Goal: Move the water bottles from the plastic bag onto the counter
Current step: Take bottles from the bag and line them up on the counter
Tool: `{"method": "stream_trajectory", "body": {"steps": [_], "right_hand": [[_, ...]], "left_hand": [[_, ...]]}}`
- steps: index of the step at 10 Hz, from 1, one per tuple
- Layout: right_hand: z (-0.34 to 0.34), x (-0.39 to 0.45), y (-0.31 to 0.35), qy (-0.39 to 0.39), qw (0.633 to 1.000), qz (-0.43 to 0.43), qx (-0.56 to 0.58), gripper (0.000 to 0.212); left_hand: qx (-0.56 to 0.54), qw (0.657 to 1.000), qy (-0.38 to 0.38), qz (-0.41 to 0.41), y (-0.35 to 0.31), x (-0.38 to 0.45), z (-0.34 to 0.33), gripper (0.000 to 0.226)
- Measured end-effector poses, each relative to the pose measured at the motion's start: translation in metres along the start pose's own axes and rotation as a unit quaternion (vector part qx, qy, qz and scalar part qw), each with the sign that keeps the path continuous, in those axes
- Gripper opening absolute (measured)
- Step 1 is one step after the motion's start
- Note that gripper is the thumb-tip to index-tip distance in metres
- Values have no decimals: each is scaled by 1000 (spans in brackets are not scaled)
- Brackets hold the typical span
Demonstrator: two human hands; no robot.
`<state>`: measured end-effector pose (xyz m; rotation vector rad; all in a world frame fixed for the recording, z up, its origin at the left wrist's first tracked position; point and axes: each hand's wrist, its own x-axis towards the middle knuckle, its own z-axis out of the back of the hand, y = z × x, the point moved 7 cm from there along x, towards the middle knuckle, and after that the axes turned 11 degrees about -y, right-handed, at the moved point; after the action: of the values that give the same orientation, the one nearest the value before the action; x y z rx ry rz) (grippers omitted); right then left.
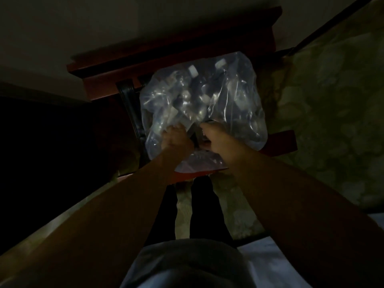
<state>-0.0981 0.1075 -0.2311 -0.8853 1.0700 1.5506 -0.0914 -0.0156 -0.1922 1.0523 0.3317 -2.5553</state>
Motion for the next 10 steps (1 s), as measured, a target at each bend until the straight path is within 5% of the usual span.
{"method": "stream_trajectory", "body": {"steps": [3, 4, 6, 8, 9, 10], "right_hand": [[9, -5, -5, -23, 994, 102, -37, 15], [8, -10, -6, 2, 991, 120, -62, 33], [12, -34, -2, 51, 991, 110, -61, 36], [28, -61, 6, 114, 987, 109, -39, 19], [36, -77, 20, 159, 971, 162, -80, 53], [50, -83, 21, 179, 978, 105, -11, 72]], "left_hand": [[9, 998, 57, -24, 8, 27, -33, 78], [-53, 996, 56, -41, 9, 32, -37, 61], [-137, 989, 41, -41, 11, 28, -29, 48], [-305, 936, 171, -48, 9, 5, -13, 44], [-372, 896, 228, -74, 9, -3, -2, 31], [-429, 861, 270, -43, 6, -9, 12, 19]]}}
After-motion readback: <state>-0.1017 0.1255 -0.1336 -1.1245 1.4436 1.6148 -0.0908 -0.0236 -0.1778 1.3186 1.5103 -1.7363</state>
